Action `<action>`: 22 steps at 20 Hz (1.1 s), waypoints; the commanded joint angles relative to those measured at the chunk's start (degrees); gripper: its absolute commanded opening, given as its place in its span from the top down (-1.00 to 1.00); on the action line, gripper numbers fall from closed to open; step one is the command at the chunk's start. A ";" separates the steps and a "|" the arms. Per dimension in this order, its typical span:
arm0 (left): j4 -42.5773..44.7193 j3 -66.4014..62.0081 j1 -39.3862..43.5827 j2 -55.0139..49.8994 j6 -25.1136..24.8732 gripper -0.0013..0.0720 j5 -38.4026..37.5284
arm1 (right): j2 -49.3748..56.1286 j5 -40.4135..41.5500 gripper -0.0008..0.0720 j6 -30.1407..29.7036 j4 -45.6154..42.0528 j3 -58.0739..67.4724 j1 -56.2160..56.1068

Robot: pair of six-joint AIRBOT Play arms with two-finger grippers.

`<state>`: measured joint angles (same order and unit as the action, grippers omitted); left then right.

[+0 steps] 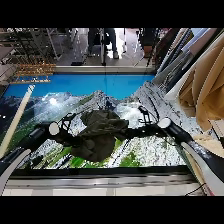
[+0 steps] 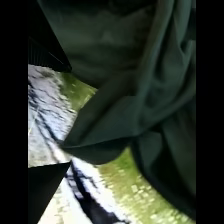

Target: Fold the clothes and pants, and hang the long-sleeved shirts on hangers.

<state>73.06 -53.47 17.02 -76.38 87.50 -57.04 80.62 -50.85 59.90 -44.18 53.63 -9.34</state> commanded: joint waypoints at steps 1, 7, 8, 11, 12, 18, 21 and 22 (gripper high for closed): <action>0.15 0.48 0.09 -1.79 -1.11 0.96 3.15 | 8.13 5.81 -0.66 11.13 -15.96 8.37 -8.44; 0.13 -7.82 -3.82 7.50 -12.37 0.94 -10.03 | 7.74 -10.60 0.91 18.40 -32.30 18.40 -9.62; -0.68 -12.44 -6.01 9.35 -15.50 0.94 -14.62 | 3.76 -16.61 0.91 19.19 -37.86 21.66 -9.64; -10.51 -30.99 -13.40 13.73 -24.17 0.94 -25.16 | -11.78 -29.31 0.91 18.99 -43.23 34.38 -9.77; -15.78 -37.16 -15.61 14.73 -25.49 0.94 -26.88 | -17.57 -30.84 0.91 19.06 -42.29 39.63 -10.45; -40.87 -65.16 -23.96 21.03 -26.25 0.94 -31.01 | -37.68 -21.05 0.91 19.82 -28.17 62.29 -15.69; -36.39 -65.72 -23.91 23.91 -26.23 0.94 -30.05 | -37.40 -18.34 0.91 18.49 -31.63 64.87 -15.69; -34.32 -65.00 -23.91 23.28 -26.25 0.94 -29.92 | -35.95 -18.75 0.91 18.49 -34.86 64.50 -15.63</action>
<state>37.30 -116.01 -6.07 -54.30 61.69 -86.78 45.30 -72.01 79.00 -75.83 114.98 -24.60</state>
